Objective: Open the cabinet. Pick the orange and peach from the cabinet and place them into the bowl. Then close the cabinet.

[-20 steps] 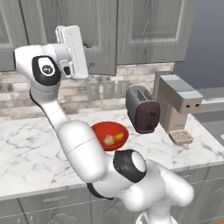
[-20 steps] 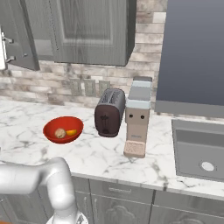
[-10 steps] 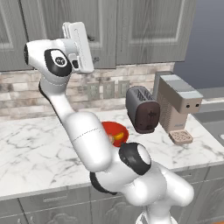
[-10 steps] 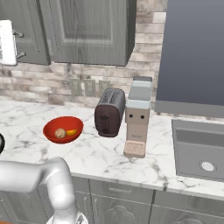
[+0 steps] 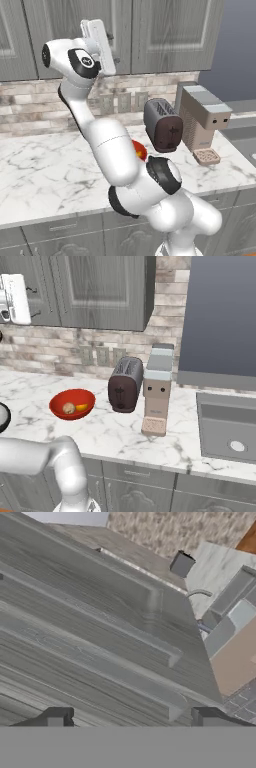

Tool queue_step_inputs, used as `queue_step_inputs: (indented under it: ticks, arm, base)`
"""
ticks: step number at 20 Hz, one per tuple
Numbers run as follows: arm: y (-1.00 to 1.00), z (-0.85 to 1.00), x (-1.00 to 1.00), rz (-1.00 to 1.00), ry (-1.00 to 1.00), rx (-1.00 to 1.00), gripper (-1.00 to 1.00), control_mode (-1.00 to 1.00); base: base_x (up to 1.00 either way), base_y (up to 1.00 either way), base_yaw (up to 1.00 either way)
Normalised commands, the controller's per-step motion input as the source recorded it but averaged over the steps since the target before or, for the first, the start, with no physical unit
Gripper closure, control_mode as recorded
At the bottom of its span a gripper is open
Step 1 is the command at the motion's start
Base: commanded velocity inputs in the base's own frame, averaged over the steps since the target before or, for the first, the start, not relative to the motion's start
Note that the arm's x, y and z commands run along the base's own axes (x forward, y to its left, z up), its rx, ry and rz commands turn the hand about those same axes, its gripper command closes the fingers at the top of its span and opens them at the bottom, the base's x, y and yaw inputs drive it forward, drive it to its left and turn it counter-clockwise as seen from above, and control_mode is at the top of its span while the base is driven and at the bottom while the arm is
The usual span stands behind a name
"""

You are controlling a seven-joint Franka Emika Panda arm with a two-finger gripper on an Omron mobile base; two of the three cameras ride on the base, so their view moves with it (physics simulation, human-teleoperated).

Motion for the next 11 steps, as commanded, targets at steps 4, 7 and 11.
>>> queue_step_inputs:
  ticks: [4,7,11]
  arm:
    - [-0.44,-0.03,0.48,0.07,-0.15,0.04,-1.0,-1.0]
    - [-0.4,-0.14,0.44,0.08,-0.17,0.03,-1.0,-1.0]
    - [-0.3,-0.32,0.29,0.12,-0.19,0.02,-1.0,-1.0]
  base:
    - [0.0,0.0,0.0]
    - [0.0,0.0,0.0]
    - [0.0,0.0,0.0]
